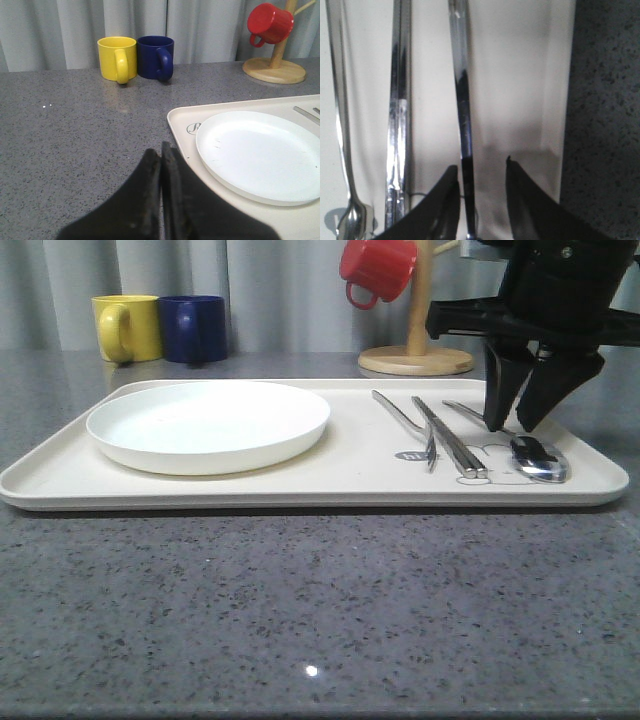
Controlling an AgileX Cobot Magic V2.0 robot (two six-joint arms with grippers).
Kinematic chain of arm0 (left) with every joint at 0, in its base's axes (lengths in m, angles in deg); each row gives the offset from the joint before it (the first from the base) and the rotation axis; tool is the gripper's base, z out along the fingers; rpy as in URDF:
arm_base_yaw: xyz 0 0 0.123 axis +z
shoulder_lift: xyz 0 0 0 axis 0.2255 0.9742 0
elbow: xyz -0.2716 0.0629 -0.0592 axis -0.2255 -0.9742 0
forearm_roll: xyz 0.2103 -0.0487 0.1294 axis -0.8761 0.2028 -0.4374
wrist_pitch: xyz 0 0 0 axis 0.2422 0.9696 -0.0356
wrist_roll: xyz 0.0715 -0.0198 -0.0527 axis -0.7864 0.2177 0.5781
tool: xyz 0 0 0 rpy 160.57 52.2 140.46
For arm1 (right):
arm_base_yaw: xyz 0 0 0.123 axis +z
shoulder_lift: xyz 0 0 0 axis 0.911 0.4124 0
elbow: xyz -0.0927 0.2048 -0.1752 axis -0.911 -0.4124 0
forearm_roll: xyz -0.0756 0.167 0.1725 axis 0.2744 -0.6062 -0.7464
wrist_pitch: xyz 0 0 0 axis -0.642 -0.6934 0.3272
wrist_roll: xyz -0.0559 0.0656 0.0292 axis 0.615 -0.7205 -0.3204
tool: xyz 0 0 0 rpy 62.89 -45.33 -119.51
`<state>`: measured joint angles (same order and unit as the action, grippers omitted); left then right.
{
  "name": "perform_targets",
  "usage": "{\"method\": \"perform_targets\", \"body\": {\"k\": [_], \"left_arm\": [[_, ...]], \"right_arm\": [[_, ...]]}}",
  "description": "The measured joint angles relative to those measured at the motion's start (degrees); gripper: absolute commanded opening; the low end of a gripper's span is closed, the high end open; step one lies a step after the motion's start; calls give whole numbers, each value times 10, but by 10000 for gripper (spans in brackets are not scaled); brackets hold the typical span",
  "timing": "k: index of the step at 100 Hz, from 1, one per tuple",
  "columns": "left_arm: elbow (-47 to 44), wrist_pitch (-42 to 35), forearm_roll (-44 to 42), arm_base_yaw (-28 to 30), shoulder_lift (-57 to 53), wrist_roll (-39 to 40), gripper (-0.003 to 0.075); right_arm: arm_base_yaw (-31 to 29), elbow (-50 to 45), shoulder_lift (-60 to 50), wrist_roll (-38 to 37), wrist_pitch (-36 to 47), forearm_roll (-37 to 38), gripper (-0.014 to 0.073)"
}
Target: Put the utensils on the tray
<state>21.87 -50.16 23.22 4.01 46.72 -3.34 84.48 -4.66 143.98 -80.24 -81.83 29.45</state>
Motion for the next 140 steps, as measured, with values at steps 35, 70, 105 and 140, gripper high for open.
{"method": "perform_targets", "body": {"k": [35,70,105,140], "left_arm": [[0,0,0,0,0,0,-19],[0,0,0,0,0,0,-19],[0,0,0,0,0,0,-19],[0,0,0,0,0,0,-19]], "right_arm": [[-2,0,-14,0,4,11,304],[-41,-24,-142,40,6,50,302],[-46,-209,-385,44,79,95,298],[-46,-385,-626,44,116,99,154]]}}
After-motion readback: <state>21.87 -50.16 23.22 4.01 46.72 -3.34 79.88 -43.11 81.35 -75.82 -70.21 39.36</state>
